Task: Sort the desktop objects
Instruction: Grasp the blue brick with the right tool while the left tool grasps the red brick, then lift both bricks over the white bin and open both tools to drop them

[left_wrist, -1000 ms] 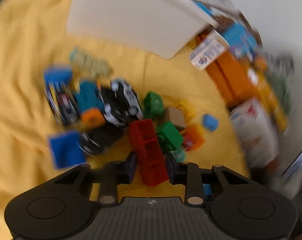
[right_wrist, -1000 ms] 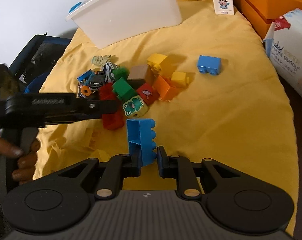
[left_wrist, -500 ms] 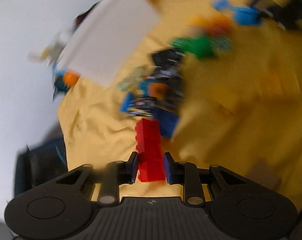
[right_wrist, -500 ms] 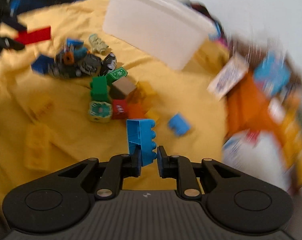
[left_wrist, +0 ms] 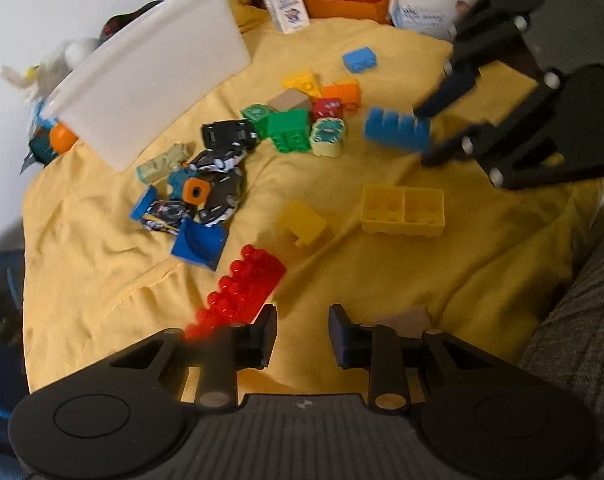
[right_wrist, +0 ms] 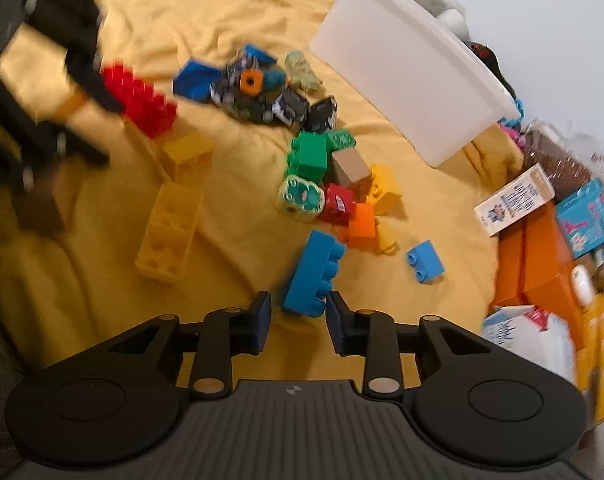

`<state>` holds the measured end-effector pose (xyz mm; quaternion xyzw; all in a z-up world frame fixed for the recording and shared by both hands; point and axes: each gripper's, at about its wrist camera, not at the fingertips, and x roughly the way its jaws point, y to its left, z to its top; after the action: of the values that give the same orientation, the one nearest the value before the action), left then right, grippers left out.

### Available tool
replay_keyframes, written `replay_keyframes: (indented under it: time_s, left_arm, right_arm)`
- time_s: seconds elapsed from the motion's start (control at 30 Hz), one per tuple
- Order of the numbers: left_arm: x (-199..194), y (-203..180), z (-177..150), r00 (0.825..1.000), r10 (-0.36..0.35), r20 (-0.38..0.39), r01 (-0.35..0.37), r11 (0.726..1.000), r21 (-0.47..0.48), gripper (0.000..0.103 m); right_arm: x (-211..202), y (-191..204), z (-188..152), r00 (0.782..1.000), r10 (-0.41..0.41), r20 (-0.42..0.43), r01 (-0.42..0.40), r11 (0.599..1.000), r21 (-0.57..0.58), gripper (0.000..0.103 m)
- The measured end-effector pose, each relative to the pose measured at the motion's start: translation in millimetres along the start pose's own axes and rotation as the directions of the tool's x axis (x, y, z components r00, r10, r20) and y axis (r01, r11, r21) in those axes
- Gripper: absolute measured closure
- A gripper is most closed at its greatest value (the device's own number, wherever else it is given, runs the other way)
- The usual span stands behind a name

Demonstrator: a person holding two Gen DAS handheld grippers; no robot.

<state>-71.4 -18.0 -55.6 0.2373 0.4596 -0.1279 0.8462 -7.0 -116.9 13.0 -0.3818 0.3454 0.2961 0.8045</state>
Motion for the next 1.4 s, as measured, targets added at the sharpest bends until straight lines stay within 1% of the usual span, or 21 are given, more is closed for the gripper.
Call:
replay_keyframes:
  time_s: [0.1,0.13,0.17,0.2,0.27,0.33,0.37,0.47,0.57,0.63,0.67,0.7,0.73,0.8,0.9,0.97,1.07,1.17,1.23,1.3,1.4]
  left_arm:
    - [-13,9,1,0.998,0.035,0.044,-0.034,0.999,-0.013,0.07]
    - [-16,13,2,0.997,0.054,0.061,-0.053,0.998,-0.014,0.066]
    - [-18,17,2,0.995,0.068,0.076,-0.067,0.998,-0.011,0.063]
    - [-18,22,3,0.993,0.08,0.088,-0.08,0.997,0.0,0.054]
    - [-12,30,4,0.991,0.103,0.081,-0.106,0.994,0.034,0.053]
    - [-8,36,6,0.99,0.115,0.084,-0.121,0.991,0.062,0.052]
    - [-5,38,7,0.99,0.113,0.081,-0.119,0.99,0.071,0.052]
    - [6,45,8,0.994,0.098,0.055,-0.101,0.993,0.066,0.05]
    - [13,50,6,0.999,0.015,0.04,-0.016,1.0,0.024,0.049]
    - [22,47,1,1.0,-0.013,0.008,0.012,1.0,0.026,0.049]
    - [23,48,-2,0.999,-0.024,0.025,0.023,1.0,0.019,0.052]
    - [23,49,-4,0.999,-0.046,0.027,0.046,0.999,0.005,0.068]
    - [22,52,-4,0.996,-0.087,0.028,0.087,0.996,-0.024,0.073]
    - [16,54,-6,0.995,-0.072,0.074,0.077,0.995,-0.058,0.074]
    - [1,57,-3,0.991,-0.023,0.129,0.032,0.997,-0.068,0.074]
    - [-11,64,6,0.986,0.004,0.164,0.008,0.997,-0.073,0.074]
    - [-31,80,23,0.968,0.068,0.242,-0.041,0.992,-0.115,0.074]
    - [-54,105,45,0.929,0.187,0.321,-0.113,0.965,-0.236,0.074]
    - [-65,124,61,0.904,0.234,0.359,-0.126,0.946,-0.3,0.074]
    - [-71,140,80,0.885,0.265,0.383,-0.144,0.937,-0.318,0.074]
    - [-69,157,110,0.852,0.328,0.408,-0.22,0.931,-0.29,0.074]
  right_arm:
    - [-10,-7,1,0.989,0.135,0.058,-0.139,0.989,0.058,0.069]
    - [-12,-8,2,0.984,0.167,0.063,-0.172,0.982,0.075,0.069]
    - [-13,-9,3,0.983,0.175,0.062,-0.181,0.979,0.098,0.069]
    - [-13,-12,3,0.982,0.177,0.062,-0.183,0.975,0.126,0.067]
    - [-16,-22,4,0.981,0.18,0.078,-0.192,0.96,0.203,0.062]
    - [-19,-34,4,0.976,0.186,0.112,-0.211,0.931,0.296,0.052]
    - [-19,-39,4,0.974,0.19,0.124,-0.221,0.918,0.33,0.05]
    - [-6,-45,7,0.977,0.188,0.097,-0.211,0.897,0.388,0.049]
    - [8,-45,10,0.982,0.174,0.069,-0.187,0.891,0.413,0.051]
    - [17,-42,9,0.983,0.183,0.034,-0.179,0.879,0.442,0.061]
    - [22,-40,8,0.982,0.19,0.014,-0.176,0.876,0.45,0.065]
    - [26,-38,5,0.98,0.2,-0.004,-0.176,0.874,0.453,0.064]
    - [26,-37,2,0.981,0.192,0.014,-0.177,0.872,0.456,0.064]
    - [23,-35,-1,0.983,0.183,0.023,-0.175,0.881,0.439,0.066]
    - [21,-32,1,0.983,0.181,0.016,-0.171,0.889,0.424,0.074]
    - [20,-28,6,0.987,0.161,-0.002,-0.147,0.91,0.388,0.075]
    - [16,-31,10,0.987,0.158,-0.015,-0.14,0.912,0.386,0.075]
    - [6,-44,17,0.99,0.143,0.011,-0.136,0.908,0.397,0.075]
    - [-3,-60,26,0.994,0.103,0.046,-0.113,0.911,0.397,0.075]
    - [-13,-84,40,0.994,0.05,0.098,-0.086,0.908,0.41,0.075]
    - [-28,-119,65,0.982,-0.032,0.188,-0.05,0.908,0.416,0.074]
